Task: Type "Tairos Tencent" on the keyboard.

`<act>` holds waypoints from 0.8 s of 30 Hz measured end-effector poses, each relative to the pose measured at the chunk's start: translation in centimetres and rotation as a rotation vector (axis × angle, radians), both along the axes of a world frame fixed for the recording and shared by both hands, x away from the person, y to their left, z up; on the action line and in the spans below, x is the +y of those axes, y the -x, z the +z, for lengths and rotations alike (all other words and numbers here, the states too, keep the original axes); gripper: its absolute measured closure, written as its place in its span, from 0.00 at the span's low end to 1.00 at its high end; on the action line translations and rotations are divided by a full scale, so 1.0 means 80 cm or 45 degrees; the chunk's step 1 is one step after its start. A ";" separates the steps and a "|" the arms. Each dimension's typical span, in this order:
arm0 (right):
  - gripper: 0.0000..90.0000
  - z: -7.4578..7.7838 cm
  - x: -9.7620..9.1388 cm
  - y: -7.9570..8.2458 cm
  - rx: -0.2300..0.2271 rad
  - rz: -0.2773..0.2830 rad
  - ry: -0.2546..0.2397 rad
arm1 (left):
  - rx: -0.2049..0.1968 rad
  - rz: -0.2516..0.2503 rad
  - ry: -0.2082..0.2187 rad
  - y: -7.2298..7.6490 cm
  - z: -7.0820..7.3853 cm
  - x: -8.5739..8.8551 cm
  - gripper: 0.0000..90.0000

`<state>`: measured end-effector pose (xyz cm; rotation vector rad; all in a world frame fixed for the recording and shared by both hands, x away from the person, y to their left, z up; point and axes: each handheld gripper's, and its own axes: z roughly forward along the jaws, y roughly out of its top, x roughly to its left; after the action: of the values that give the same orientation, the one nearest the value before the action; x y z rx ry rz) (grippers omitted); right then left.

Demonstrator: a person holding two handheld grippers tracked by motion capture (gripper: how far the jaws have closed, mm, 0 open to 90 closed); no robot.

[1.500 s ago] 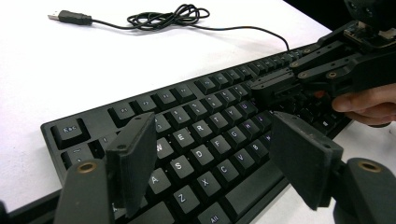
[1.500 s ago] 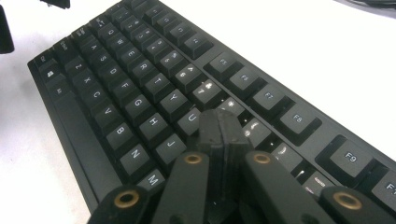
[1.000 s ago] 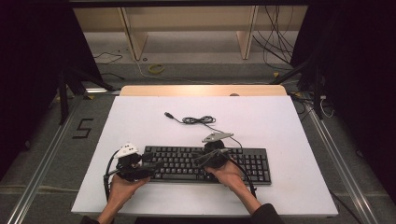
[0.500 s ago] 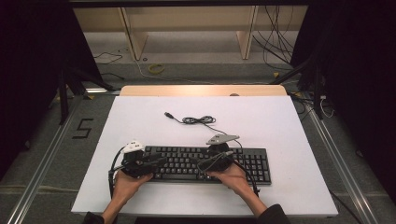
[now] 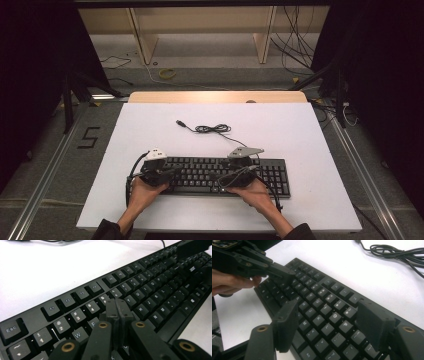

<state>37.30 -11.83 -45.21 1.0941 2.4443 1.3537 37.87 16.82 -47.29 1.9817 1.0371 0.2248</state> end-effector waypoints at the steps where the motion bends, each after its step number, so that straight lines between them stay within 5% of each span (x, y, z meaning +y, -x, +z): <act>1: 0.38 0.000 -0.001 0.001 -0.002 0.000 -0.001 | 0.004 -0.004 -0.010 -0.002 -0.001 -0.002 0.99; 24: 0.37 -0.002 -0.007 0.012 -0.009 0.013 -0.004 | 0.052 -0.008 -0.055 -0.013 -0.008 -0.010 0.99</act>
<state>36.37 -12.38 -45.34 1.0769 2.4470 1.3620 38.92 16.06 -47.91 2.0360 1.0597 0.2054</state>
